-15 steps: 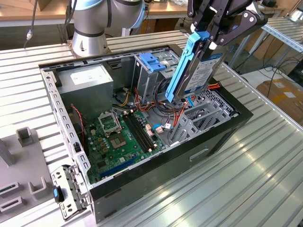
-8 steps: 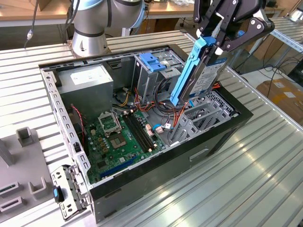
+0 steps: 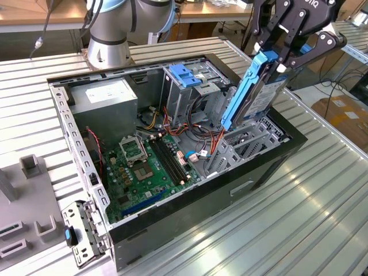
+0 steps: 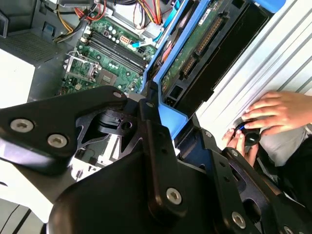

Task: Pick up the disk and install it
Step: 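Insert the disk into the insertion slot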

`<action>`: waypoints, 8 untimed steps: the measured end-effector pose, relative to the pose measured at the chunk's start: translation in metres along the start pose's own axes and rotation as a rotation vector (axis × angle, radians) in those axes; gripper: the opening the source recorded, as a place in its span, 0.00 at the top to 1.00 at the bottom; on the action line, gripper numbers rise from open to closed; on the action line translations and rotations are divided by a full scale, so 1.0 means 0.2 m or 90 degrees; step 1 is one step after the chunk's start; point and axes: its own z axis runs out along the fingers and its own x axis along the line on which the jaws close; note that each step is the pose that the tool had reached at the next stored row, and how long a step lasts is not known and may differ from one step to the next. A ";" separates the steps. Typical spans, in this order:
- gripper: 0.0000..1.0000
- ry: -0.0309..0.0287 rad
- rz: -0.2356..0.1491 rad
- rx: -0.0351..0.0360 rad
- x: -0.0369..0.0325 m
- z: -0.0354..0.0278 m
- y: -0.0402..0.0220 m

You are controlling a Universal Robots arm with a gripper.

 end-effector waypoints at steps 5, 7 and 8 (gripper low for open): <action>0.63 0.0001 0.000 0.0000 0.000 0.003 -0.031; 0.63 0.0001 0.000 0.0000 0.001 0.003 -0.032; 0.63 0.0001 0.000 0.0000 0.001 0.003 -0.032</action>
